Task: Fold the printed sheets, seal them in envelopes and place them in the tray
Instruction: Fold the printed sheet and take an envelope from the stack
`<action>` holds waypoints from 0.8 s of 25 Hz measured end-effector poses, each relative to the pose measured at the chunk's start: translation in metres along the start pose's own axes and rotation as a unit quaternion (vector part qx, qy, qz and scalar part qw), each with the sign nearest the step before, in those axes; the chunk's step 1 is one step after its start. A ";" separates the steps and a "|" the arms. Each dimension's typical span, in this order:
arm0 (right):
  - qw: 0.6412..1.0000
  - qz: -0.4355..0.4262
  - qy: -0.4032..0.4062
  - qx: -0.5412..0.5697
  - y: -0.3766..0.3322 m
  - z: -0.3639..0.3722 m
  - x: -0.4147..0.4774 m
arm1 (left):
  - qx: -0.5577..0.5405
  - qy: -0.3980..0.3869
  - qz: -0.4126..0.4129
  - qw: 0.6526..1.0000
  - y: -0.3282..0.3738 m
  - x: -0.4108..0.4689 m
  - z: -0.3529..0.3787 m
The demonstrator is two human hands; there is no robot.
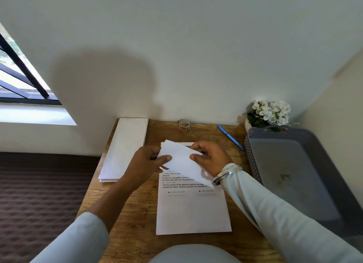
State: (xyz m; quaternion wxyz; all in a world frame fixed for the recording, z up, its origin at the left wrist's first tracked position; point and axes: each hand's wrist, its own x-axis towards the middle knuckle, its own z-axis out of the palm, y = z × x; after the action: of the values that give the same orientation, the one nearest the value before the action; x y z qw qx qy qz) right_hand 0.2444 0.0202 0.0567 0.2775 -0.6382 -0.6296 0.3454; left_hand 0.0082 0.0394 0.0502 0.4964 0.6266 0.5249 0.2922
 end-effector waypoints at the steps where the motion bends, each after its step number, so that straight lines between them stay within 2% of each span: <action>1: 1.000 0.000 0.002 -0.001 0.002 -0.001 0.000 | 0.013 -0.002 -0.002 1.000 -0.001 -0.001 -0.004; 9: 0.999 0.024 0.015 0.030 0.003 0.009 -0.012 | 0.060 0.050 0.001 0.997 -0.015 -0.015 -0.027; 13: 0.998 0.029 0.009 0.049 -0.014 0.027 -0.014 | 0.021 -0.023 0.005 1.000 -0.010 -0.021 -0.034; 20: 0.997 0.038 0.062 0.022 -0.034 0.048 -0.027 | 0.037 -0.001 -0.008 0.999 -0.019 -0.025 -0.056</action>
State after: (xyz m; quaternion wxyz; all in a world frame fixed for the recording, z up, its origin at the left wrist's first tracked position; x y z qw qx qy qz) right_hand 0.1863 -0.0083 0.0569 0.3170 -0.6755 -0.5785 0.3294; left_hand -0.0548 0.0327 0.0552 0.4756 0.6406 0.5398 0.2685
